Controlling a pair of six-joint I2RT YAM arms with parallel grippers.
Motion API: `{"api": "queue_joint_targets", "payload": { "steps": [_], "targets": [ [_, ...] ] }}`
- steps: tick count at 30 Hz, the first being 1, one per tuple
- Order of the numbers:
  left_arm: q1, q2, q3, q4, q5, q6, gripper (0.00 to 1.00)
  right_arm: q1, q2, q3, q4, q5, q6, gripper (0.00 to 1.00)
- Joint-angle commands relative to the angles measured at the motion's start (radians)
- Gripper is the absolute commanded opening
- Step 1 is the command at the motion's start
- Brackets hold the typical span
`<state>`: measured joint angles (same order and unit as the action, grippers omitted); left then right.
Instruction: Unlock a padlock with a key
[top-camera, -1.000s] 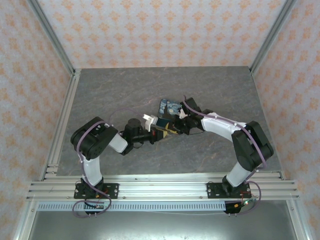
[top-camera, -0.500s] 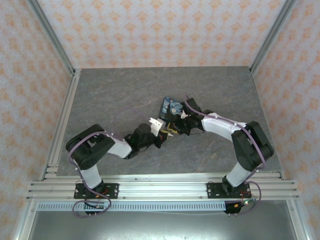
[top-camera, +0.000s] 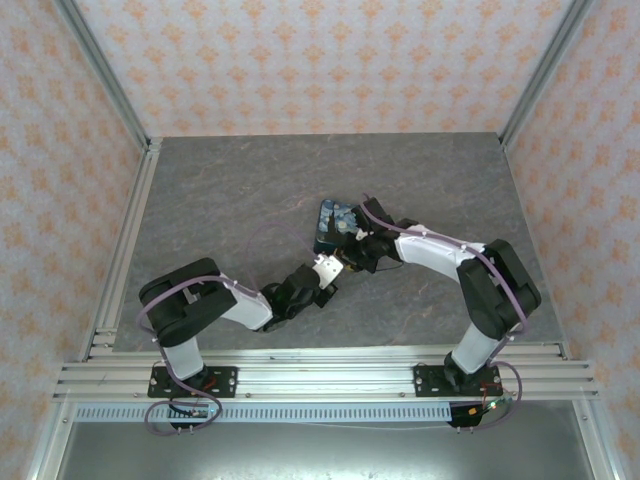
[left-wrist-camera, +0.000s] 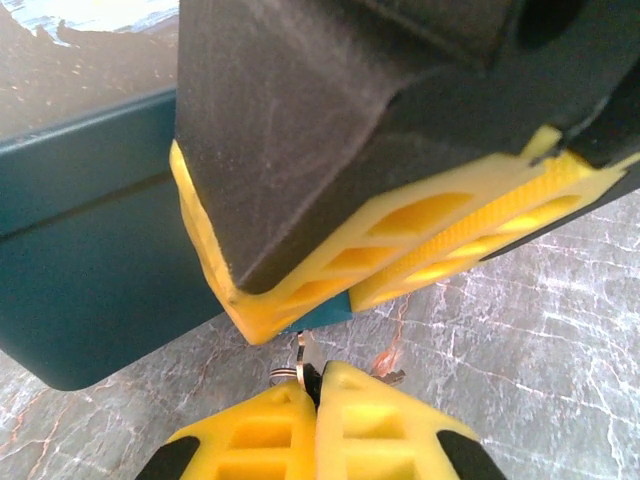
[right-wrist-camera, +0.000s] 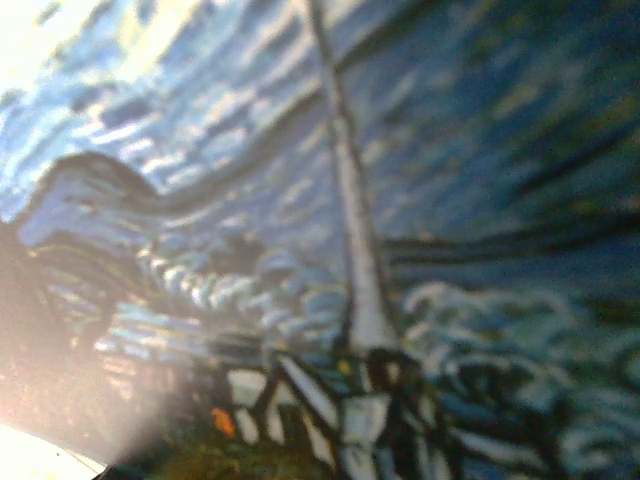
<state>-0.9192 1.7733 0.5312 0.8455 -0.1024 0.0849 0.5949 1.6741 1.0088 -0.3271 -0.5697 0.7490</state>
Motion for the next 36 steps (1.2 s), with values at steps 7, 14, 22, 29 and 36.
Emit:
{"api": "queue_joint_targets", "payload": {
  "steps": [7, 14, 22, 29, 36],
  "targets": [
    [0.01, 0.075, -0.011, 0.248, 0.158, -0.127, 0.0, 0.055, 0.035, -0.006, -0.009, -0.073, 0.098, 0.27],
    [0.039, 0.087, -0.022, 0.273, 0.189, -0.162, 0.0, 0.055, 0.007, -0.02, 0.0, -0.027, 0.112, 0.37],
    [0.046, 0.111, -0.021, 0.291, 0.192, -0.185, 0.0, 0.055, -0.059, -0.024, -0.043, 0.066, 0.1, 0.43],
    [0.056, 0.114, -0.022, 0.293, 0.194, -0.2, 0.0, 0.056, -0.131, -0.012, -0.119, 0.172, 0.061, 0.44],
    [0.06, 0.119, -0.02, 0.29, 0.188, -0.207, 0.0, 0.066, -0.13, 0.033, -0.199, 0.241, 0.01, 0.44]
  ]
}}
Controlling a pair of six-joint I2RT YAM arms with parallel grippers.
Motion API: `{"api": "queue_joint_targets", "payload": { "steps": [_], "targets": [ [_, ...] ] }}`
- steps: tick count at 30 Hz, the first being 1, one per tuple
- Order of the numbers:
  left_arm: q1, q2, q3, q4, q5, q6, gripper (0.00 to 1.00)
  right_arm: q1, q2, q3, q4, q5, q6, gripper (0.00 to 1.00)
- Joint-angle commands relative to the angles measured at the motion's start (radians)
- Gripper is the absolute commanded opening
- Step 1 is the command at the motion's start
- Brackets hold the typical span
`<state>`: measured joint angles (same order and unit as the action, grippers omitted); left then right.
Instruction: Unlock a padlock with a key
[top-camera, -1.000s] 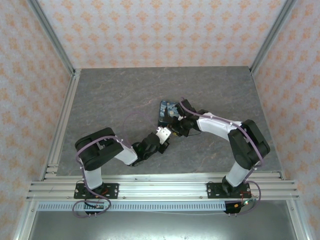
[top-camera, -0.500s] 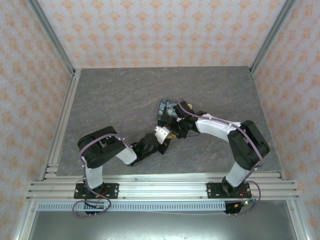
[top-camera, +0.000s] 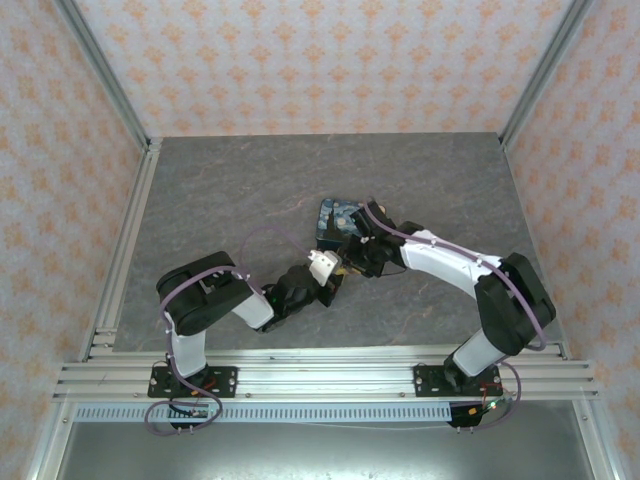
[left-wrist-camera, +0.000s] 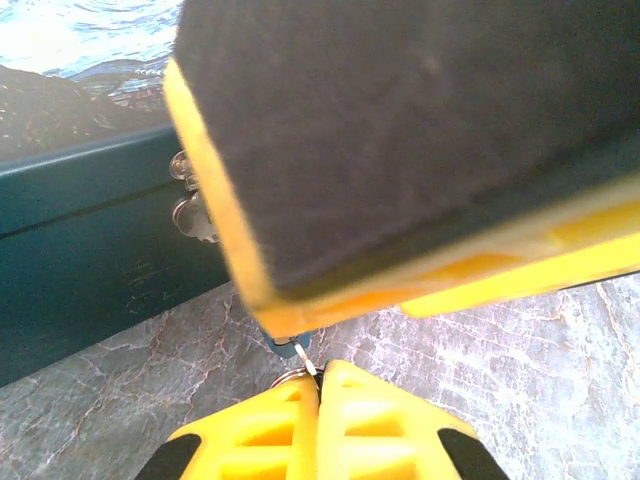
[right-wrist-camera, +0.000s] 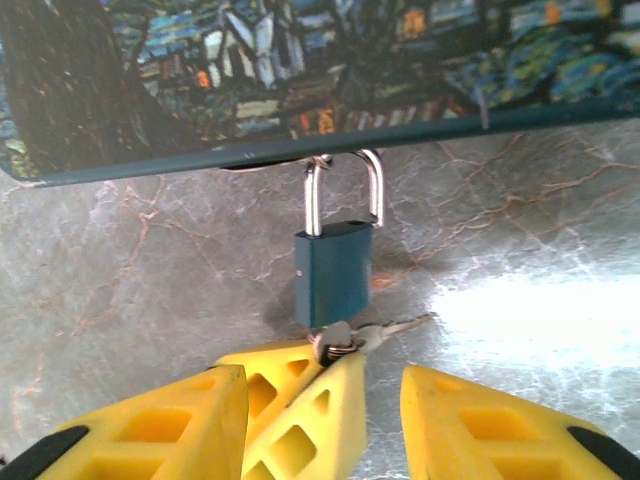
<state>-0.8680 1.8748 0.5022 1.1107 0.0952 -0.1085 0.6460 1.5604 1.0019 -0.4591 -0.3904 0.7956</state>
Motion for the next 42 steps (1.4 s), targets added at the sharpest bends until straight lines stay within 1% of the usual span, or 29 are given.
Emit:
{"api": "queue_joint_targets", "payload": {
  "steps": [1, 5, 12, 19, 24, 31, 38, 42],
  "targets": [
    [0.01, 0.018, 0.009, 0.024, -0.01, -0.013, 0.0, 0.017, -0.013, 0.048, -0.074, 0.07, -0.042, 0.44],
    [0.01, 0.02, 0.01, 0.019, -0.013, -0.016, 0.0, 0.028, 0.015, 0.088, -0.1, 0.09, -0.066, 0.43],
    [0.01, 0.018, 0.012, 0.005, -0.02, -0.013, 0.0, 0.057, 0.099, 0.191, -0.199, 0.122, -0.124, 0.42],
    [0.008, 0.021, 0.016, 0.0, -0.018, -0.009, 0.0, 0.061, 0.162, 0.229, -0.19, 0.115, -0.113, 0.4],
    [0.01, 0.028, 0.021, -0.002, -0.014, -0.01, 0.0, 0.06, 0.194, 0.249, -0.168, 0.118, -0.093, 0.41],
    [0.009, 0.029, 0.022, 0.006, -0.015, -0.013, 0.0, 0.061, 0.19, 0.241, -0.13, 0.141, -0.065, 0.39],
    [0.009, 0.029, 0.021, 0.03, -0.017, -0.038, 0.0, 0.061, 0.122, 0.141, 0.029, 0.177, 0.007, 0.37],
    [0.01, 0.03, 0.021, 0.039, -0.017, -0.042, 0.0, 0.061, 0.084, 0.108, 0.064, 0.212, 0.035, 0.37]
  ]
}}
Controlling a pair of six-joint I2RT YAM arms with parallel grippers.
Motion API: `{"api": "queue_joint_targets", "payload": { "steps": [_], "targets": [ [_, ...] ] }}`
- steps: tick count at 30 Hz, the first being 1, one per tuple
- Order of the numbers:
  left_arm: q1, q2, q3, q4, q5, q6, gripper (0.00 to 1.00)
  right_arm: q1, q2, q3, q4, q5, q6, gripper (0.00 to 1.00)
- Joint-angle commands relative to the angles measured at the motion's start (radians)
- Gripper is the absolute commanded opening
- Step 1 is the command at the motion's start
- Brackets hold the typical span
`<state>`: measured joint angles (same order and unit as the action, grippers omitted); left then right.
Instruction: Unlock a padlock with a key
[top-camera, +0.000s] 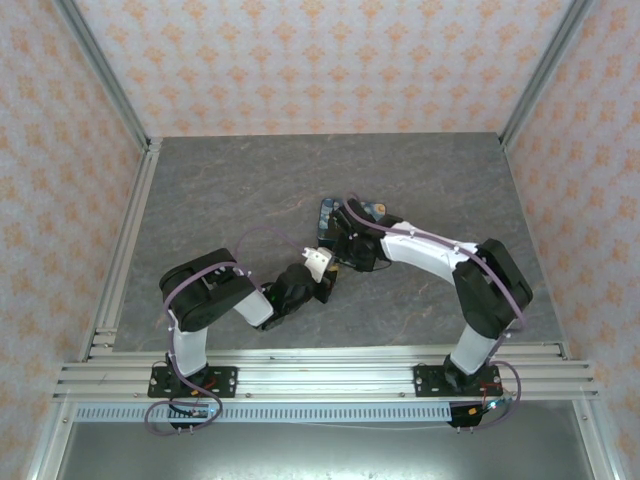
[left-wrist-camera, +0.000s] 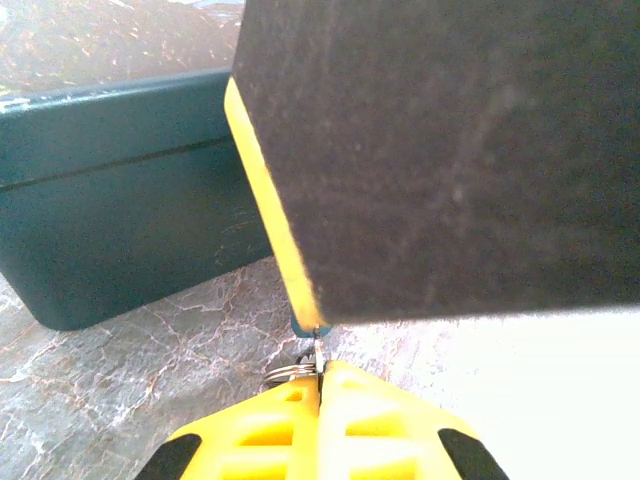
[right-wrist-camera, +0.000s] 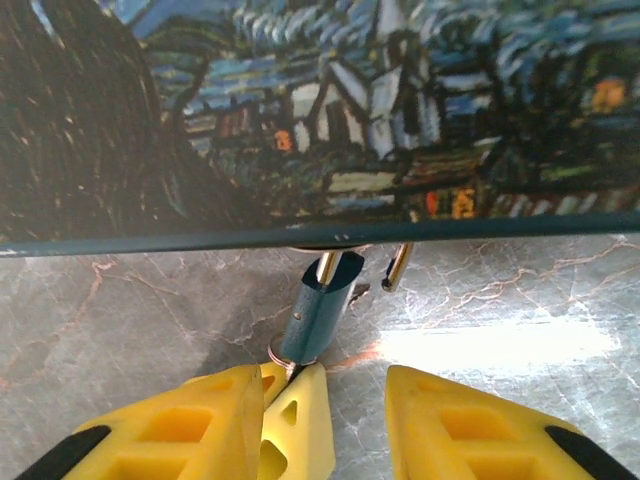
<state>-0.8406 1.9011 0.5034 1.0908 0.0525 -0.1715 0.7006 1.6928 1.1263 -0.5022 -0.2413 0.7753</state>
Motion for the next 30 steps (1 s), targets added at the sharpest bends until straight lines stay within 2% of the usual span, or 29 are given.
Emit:
{"api": "queue_joint_targets", "payload": {
  "steps": [1, 16, 21, 25, 30],
  "targets": [
    [-0.018, 0.003, 0.02, 0.06, 0.027, 0.021, 0.0, 0.007, -0.055, -0.022, 0.113, 0.07, 0.062, 0.37],
    [-0.019, 0.004, 0.027, 0.058, 0.035, 0.014, 0.0, 0.007, 0.024, 0.003, 0.071, 0.036, 0.07, 0.38],
    [-0.019, 0.003, 0.026, 0.074, 0.041, 0.002, 0.0, 0.006, 0.042, -0.02, 0.12, 0.032, 0.089, 0.39],
    [-0.019, 0.003, 0.029, 0.081, 0.056, -0.01, 0.0, 0.007, 0.048, -0.031, 0.148, 0.043, 0.096, 0.39],
    [-0.019, 0.003, 0.032, 0.089, 0.06, -0.023, 0.0, 0.007, 0.059, -0.02, 0.099, 0.07, 0.081, 0.39]
  ]
}}
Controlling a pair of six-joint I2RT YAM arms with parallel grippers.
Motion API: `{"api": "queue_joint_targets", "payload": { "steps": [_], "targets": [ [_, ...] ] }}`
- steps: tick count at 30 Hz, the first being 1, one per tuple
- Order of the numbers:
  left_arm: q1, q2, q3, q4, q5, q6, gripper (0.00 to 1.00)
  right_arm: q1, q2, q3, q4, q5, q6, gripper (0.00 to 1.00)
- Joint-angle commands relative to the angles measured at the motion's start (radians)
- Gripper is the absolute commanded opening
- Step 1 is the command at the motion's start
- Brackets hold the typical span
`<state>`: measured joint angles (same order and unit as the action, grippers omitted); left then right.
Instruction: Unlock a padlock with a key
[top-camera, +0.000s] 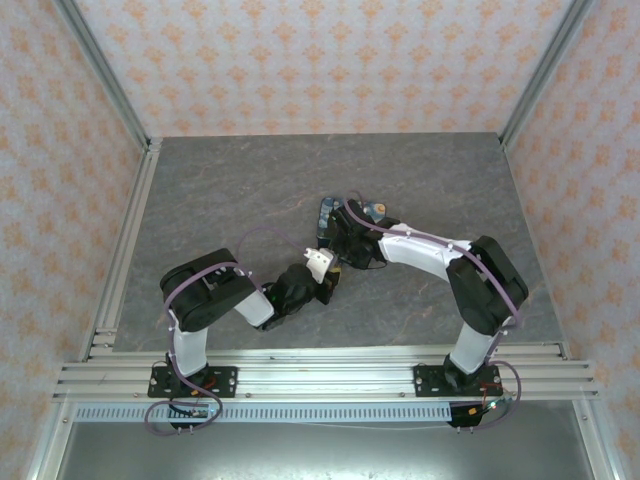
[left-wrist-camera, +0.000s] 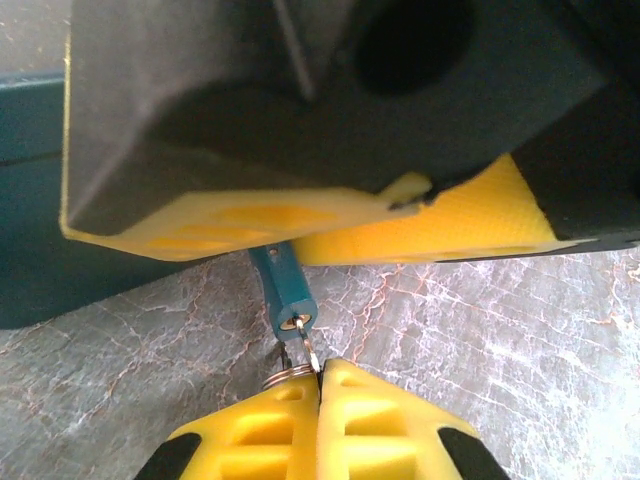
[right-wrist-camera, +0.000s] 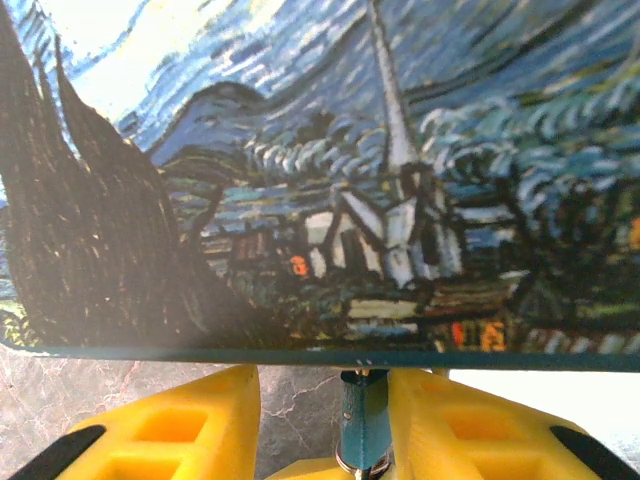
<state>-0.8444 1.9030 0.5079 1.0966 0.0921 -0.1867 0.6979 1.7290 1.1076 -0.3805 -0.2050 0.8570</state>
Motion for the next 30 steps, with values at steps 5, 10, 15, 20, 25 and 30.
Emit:
{"api": "queue_joint_targets", "payload": {
  "steps": [5, 10, 15, 20, 25, 30],
  "targets": [
    [-0.015, 0.001, 0.029, 0.079, 0.018, -0.007, 0.0, 0.01, 0.024, -0.01, -0.069, 0.061, -0.02, 0.39],
    [-0.015, 0.002, 0.029, 0.078, 0.015, -0.01, 0.0, 0.011, 0.032, -0.026, -0.084, 0.069, -0.034, 0.38],
    [-0.015, 0.002, 0.035, 0.075, 0.015, -0.011, 0.0, 0.011, 0.061, -0.022, -0.088, 0.061, -0.045, 0.32],
    [-0.015, 0.002, 0.037, 0.068, 0.014, -0.01, 0.0, 0.011, 0.065, -0.018, -0.091, 0.056, -0.051, 0.13],
    [-0.015, -0.002, 0.035, 0.045, 0.008, -0.007, 0.0, 0.011, 0.03, -0.022, -0.086, 0.06, -0.063, 0.0],
    [-0.016, -0.037, 0.025, 0.003, 0.003, 0.004, 0.15, 0.006, 0.002, -0.009, -0.084, 0.038, -0.086, 0.0]
  ]
}}
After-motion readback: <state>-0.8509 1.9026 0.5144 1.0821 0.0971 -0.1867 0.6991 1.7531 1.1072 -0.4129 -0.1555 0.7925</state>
